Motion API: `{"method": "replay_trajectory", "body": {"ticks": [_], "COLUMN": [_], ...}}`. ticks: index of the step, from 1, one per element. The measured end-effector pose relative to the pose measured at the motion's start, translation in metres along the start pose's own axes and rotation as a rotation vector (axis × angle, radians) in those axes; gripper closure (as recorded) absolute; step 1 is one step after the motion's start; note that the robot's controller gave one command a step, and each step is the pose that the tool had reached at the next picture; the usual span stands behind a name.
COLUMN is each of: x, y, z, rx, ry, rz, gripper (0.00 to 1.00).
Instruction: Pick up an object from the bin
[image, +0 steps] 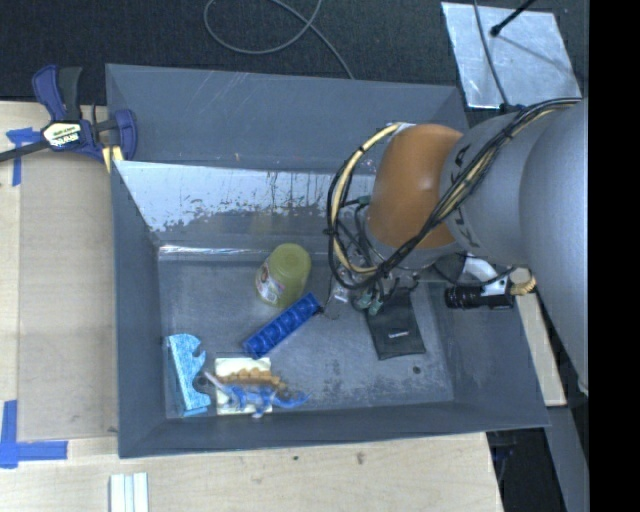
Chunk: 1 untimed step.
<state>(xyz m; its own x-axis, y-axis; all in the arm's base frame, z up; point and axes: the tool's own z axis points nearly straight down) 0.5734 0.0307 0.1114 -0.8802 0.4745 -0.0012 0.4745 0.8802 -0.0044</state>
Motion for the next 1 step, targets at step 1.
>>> {"method": "replay_trajectory", "body": {"ticks": [1], "x": [0.0034], "y": [0.0232], "z": [-0.0597], "rx": [-0.006], "ry": [-0.006], "rz": [0.150], "gripper": [1.00]}}
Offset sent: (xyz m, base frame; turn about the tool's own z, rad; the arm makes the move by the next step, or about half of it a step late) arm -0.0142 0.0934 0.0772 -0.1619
